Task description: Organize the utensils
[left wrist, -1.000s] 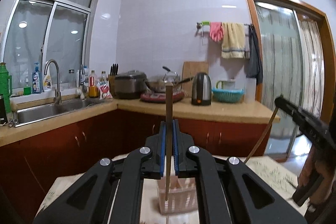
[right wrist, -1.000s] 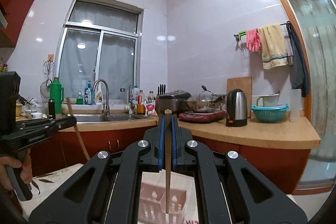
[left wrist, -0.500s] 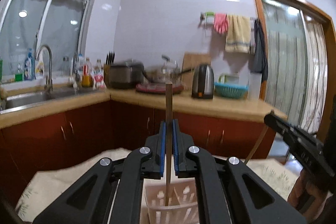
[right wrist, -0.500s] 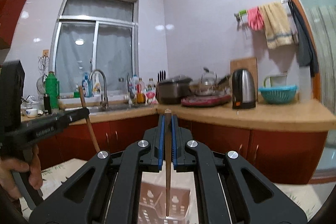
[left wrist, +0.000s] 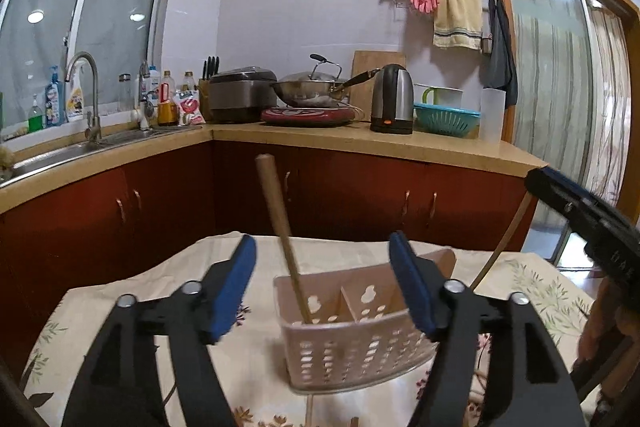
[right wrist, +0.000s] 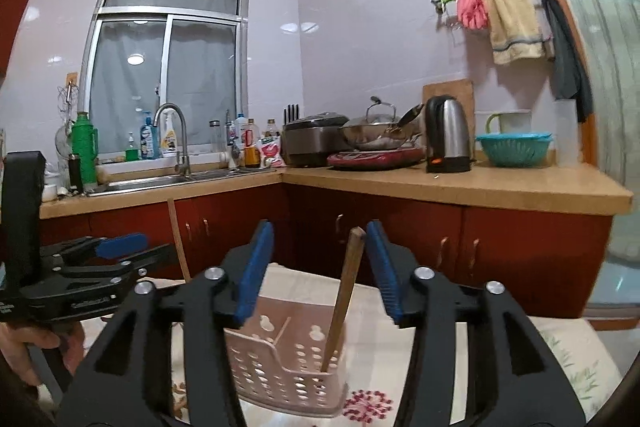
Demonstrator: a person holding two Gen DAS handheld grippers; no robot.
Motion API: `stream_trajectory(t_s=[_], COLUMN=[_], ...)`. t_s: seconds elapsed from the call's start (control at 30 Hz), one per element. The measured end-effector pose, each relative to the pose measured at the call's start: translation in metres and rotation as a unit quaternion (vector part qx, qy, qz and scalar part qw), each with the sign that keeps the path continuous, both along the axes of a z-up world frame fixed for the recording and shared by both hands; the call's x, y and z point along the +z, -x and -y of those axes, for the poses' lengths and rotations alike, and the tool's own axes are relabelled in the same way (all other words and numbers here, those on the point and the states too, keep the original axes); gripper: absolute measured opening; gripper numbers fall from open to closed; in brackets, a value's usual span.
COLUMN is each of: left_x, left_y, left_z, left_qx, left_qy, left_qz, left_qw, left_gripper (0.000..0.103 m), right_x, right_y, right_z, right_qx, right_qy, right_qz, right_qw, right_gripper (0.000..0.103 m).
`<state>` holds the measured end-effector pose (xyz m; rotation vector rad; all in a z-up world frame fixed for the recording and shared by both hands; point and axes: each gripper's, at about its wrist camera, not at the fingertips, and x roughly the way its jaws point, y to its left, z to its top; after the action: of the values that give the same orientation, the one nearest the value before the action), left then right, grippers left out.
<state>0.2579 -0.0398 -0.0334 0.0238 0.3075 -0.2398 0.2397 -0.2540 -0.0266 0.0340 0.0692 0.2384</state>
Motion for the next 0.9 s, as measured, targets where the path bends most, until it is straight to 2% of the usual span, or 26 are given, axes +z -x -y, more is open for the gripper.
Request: stream_trajectory(t_s=[0.23,0.4,0.57,0.73,0.8,0.9], left_x=[-0.015,-0.030,-0.051,-0.068,-0.077,-0.089], left_y=[0.039,0.069,0.109,0.137,0.146,0.154], left_z=[-0.007,-0.009,-0.008,-0.002,0.001,0.004], left_qx=[0.004,0.009,0.015,0.017,0.019,0.023], left_qy=[-0.017,-0.019,-0.016,-0.013,-0.017,-0.020], left_qz=[-0.024,-0.047,-0.067,-0.084,-0.093,-0.110], left_qw=[0.9995,0.9987,0.9975,0.9963,0.9954,0.9934], left_gripper=[0.072,0.072,0.072,0.072,0.072,0.072], right_x=[-0.007,-0.028,-0.059,-0.102,-0.117,-0.140], right_y=[0.046,0.086,0.126,0.157,0.163,0.171], right_z=[0.009,0.015,0.021,0.033,0.037,0.044], right_qx=[-0.010,-0.019,-0.024,-0.026,-0.027,-0.028], right_qy=[0.010,0.023,0.039,0.040,0.040,0.035], right_qz=[-0.021,-0.049,-0.075,-0.123,-0.141,-0.167], right_qw=[1.000,0.998,0.996,0.991,0.989,0.985], right_gripper=[0.052,0.052,0.052,0.050,0.042,0.041])
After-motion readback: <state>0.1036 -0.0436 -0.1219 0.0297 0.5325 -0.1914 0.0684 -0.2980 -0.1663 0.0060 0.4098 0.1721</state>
